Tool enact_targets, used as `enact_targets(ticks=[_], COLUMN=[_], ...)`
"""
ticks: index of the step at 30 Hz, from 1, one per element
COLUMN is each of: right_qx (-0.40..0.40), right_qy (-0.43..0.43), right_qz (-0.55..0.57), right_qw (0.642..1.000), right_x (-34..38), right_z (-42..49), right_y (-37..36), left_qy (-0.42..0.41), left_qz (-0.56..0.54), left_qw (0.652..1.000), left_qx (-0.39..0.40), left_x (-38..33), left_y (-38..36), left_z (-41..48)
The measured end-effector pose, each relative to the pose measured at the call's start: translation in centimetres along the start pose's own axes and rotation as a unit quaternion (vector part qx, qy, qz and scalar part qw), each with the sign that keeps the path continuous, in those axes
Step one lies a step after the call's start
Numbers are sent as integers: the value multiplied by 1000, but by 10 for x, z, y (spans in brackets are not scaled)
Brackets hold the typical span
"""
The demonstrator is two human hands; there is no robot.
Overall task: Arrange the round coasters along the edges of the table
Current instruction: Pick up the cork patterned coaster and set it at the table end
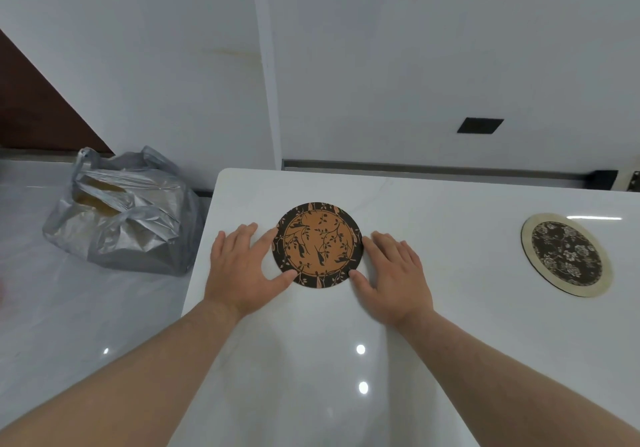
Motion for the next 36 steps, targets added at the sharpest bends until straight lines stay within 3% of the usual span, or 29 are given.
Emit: enact_targets(ticks=[36], right_qx=[14], right_qy=[4], right_qz=[-21], right_qw=[1000], right_x=[1], right_z=[1], right_y=[-1], left_qy=[11], left_qz=[37], left_qw=[999], left_qx=[18], left_x=[-2], left_y=[-5], left_z=[0])
Point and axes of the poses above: each hand's wrist, its own z-axis towards the middle knuckle, its own y-axis out of the back of the hand, x = y × z, the point moved 5 cm from there along z, towards the middle knuckle, and after that the axes turned 14 degrees about y, right-handed, at the moved point
